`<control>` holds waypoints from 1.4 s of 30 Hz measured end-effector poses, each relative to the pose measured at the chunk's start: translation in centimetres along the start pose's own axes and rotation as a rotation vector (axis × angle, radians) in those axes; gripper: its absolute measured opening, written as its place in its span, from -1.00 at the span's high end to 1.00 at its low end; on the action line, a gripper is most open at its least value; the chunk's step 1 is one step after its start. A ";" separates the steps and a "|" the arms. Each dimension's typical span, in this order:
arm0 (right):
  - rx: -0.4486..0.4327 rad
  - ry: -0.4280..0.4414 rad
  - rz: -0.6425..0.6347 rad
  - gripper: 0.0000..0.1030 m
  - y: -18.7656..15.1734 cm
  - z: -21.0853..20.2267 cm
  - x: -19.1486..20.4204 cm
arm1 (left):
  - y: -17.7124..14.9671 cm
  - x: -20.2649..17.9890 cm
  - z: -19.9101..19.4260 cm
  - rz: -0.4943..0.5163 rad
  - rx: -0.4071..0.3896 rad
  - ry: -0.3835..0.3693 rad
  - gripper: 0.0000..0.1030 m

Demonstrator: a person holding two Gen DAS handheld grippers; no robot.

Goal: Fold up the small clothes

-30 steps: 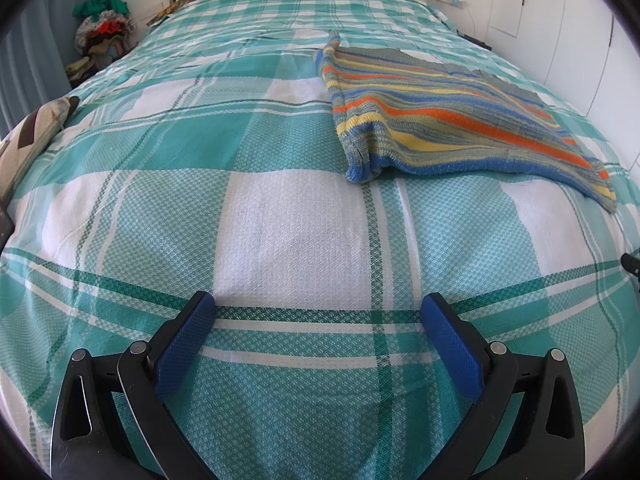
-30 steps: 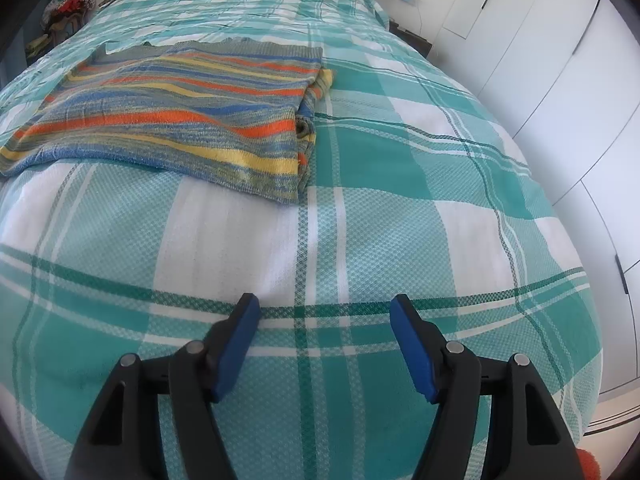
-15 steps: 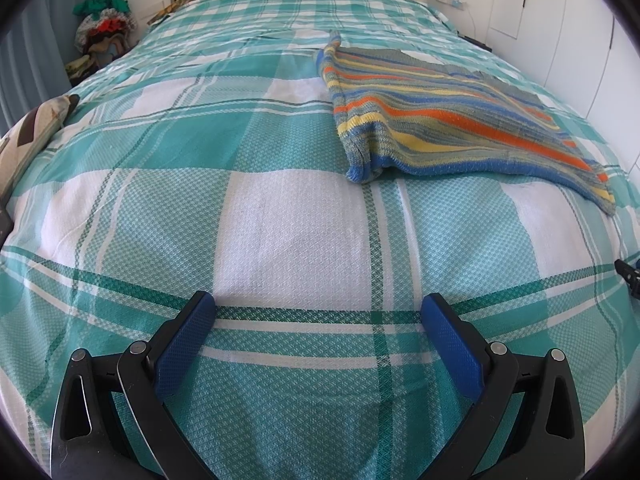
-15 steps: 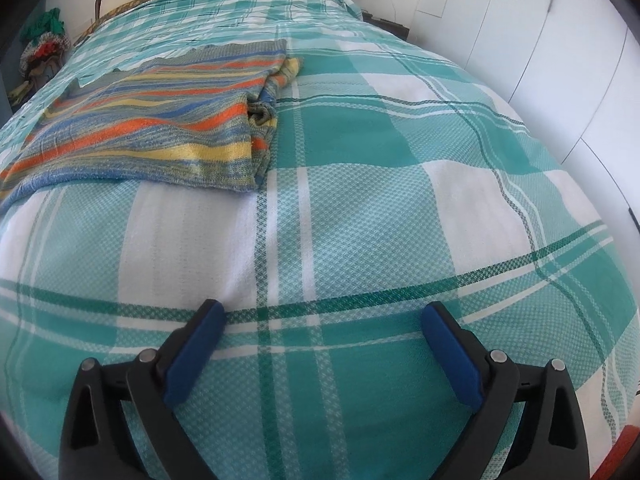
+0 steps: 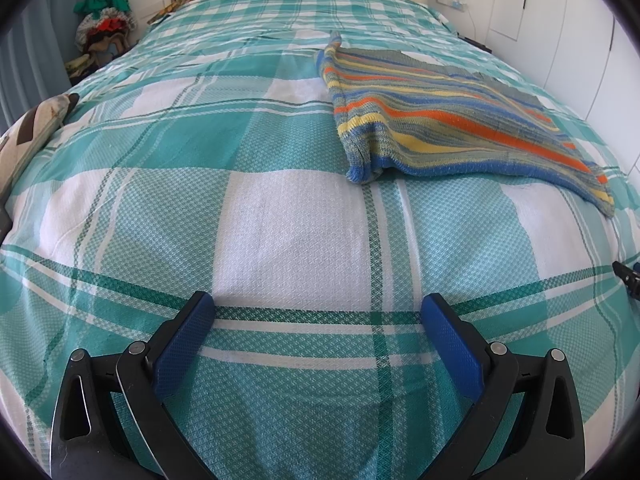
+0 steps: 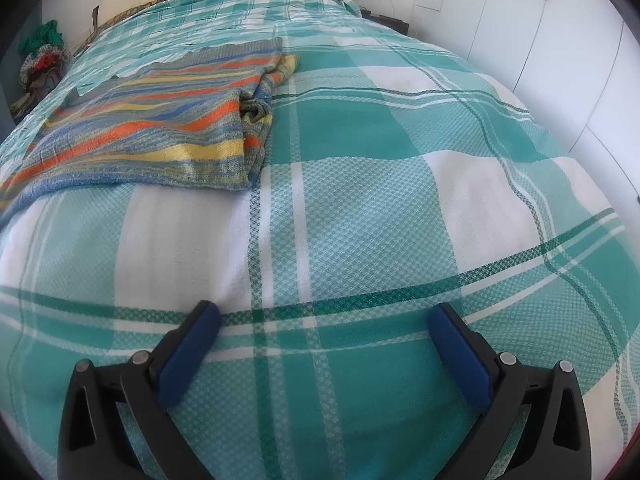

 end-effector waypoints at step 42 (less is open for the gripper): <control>0.045 0.313 0.096 -0.95 4.2 -2.7 -6.4 | 1.2 -16.0 -6.1 0.455 -0.067 -0.217 -0.93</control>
Point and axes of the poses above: each gripper's, at about its wrist camera, not at the fingertips, and z roughly the way its jaws point, x to its left, y to its top, the point moved 6 cm from there along z, roughly the way its jaws point, and after that the axes turned 8 degrees about -z, right-handed, at the moved point
